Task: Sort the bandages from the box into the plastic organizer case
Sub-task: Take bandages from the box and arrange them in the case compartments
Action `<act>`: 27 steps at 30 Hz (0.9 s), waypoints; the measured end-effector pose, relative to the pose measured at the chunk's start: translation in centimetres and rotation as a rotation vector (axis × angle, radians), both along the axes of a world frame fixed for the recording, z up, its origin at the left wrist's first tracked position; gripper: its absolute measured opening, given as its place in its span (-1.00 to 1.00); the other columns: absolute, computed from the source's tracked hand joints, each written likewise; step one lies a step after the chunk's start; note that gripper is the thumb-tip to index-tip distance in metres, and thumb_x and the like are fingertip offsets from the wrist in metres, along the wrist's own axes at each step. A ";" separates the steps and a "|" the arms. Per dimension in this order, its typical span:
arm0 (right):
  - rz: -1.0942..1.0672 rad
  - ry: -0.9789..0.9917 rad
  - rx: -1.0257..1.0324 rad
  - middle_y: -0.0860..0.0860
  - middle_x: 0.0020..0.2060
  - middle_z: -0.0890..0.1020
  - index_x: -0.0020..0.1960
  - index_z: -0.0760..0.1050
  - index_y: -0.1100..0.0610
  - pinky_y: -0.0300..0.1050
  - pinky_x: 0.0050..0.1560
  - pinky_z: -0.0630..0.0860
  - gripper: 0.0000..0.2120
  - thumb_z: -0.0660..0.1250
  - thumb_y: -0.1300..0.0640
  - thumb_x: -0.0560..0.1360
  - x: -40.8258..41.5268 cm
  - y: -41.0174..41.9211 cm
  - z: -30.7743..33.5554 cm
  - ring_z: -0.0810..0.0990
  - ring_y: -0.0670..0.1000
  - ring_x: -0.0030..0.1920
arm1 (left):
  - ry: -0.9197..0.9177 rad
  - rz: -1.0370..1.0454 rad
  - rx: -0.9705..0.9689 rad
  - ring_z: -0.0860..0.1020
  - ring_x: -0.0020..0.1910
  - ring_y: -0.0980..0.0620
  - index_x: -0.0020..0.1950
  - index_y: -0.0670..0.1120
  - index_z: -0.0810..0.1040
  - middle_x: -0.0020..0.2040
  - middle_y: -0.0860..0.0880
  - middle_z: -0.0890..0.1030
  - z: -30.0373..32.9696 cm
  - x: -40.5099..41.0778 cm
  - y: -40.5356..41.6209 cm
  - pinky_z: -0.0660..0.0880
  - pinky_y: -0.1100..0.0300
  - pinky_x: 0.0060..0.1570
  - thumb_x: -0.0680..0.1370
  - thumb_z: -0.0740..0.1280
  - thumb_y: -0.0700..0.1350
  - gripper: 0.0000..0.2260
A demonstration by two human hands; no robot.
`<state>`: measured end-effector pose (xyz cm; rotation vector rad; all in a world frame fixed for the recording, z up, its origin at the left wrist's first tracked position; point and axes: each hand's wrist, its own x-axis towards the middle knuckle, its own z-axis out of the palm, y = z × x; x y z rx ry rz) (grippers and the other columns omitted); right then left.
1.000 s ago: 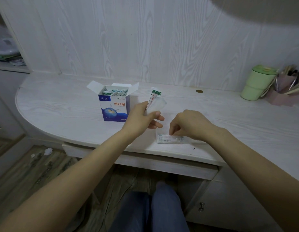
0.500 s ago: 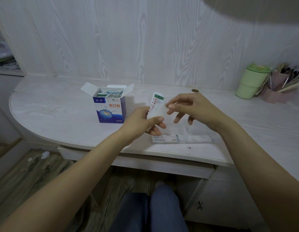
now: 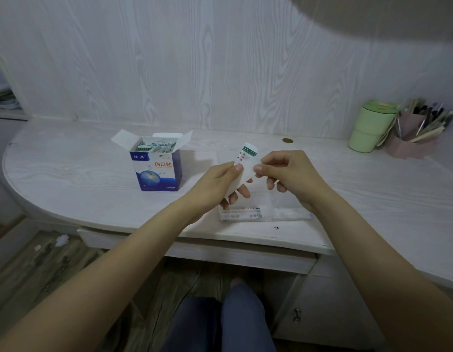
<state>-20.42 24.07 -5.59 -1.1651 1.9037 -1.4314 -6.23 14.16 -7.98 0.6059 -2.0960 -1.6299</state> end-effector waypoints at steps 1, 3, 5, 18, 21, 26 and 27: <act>-0.004 0.008 0.008 0.01 -0.38 0.64 -0.16 0.61 0.18 -0.31 -0.52 0.33 -0.96 0.41 0.25 0.46 -0.1 0.2 0.0 0.48 -0.12 -0.51 | -0.001 0.002 -0.009 0.47 -0.42 0.11 0.00 0.03 0.50 -0.30 0.05 0.65 -0.1 -0.1 0.0 0.43 0.26 -0.41 0.66 0.09 0.00 -0.80; -0.026 -0.024 0.024 0.01 -0.42 0.63 -0.17 0.60 0.14 -0.31 -0.52 0.35 -0.94 0.39 0.24 0.48 -0.2 0.5 0.0 0.45 -0.11 -0.54 | 0.011 -0.005 -0.025 0.49 -0.41 0.11 0.03 0.07 0.49 -0.21 0.01 0.68 -0.2 -0.3 -0.1 0.43 0.27 -0.41 0.64 0.13 -0.02 -0.85; -0.053 -0.221 -0.010 0.04 -0.46 0.61 -0.13 0.58 0.19 -0.33 -0.51 0.39 -0.93 0.34 0.27 0.51 -0.3 0.8 0.0 0.47 -0.12 -0.55 | 0.033 -0.004 -0.050 0.52 -0.40 0.12 0.05 0.04 0.50 -0.14 -0.03 0.69 -0.3 -0.6 -0.1 0.42 0.31 -0.44 0.63 0.17 -0.05 -0.88; -0.014 -0.728 -0.094 0.26 -0.23 0.67 -0.14 0.51 0.33 -0.27 -0.29 0.62 -0.78 0.32 0.15 0.53 -2.6 2.5 -0.4 0.70 0.04 -0.27 | 0.151 0.044 -0.092 0.67 -0.19 0.08 0.01 0.02 0.57 -0.11 0.02 0.67 -0.6 -3.1 0.9 0.57 0.22 -0.26 0.58 0.28 -0.10 -0.91; -0.074 -0.675 -0.095 0.21 -0.26 0.67 -0.12 0.54 0.35 -0.30 -0.28 0.61 -0.87 0.36 0.25 0.49 -3.7 3.0 -0.6 0.70 0.00 -0.29 | 0.190 0.142 -0.015 0.66 -0.15 0.13 -0.03 -0.01 0.60 -0.14 0.06 0.68 -0.6 -3.6 0.8 0.61 0.19 -0.20 0.58 0.28 -0.06 -0.88; -0.135 -0.238 0.071 0.19 -0.17 0.66 0.03 0.57 0.24 -0.30 -0.18 0.61 -0.85 0.36 0.36 0.47 -5.8 4.5 -1.0 0.68 -0.03 -0.27 | 0.139 0.241 -0.045 0.66 -0.18 0.12 -0.03 0.00 0.58 -0.18 0.08 0.68 -0.9 -4.0 0.1 0.60 0.18 -0.17 0.59 0.26 -0.05 -0.88; -0.133 -0.155 0.103 0.18 -0.19 0.65 0.02 0.59 0.23 -0.33 -0.21 0.60 -0.85 0.35 0.36 0.48 -6.2 4.8 -1.0 0.66 -0.06 -0.30 | 0.122 0.236 -0.066 0.66 -0.15 0.11 0.00 -0.01 0.58 -0.15 0.07 0.68 -0.9 -4.2 0.1 0.60 0.18 -0.15 0.59 0.26 -0.05 -0.88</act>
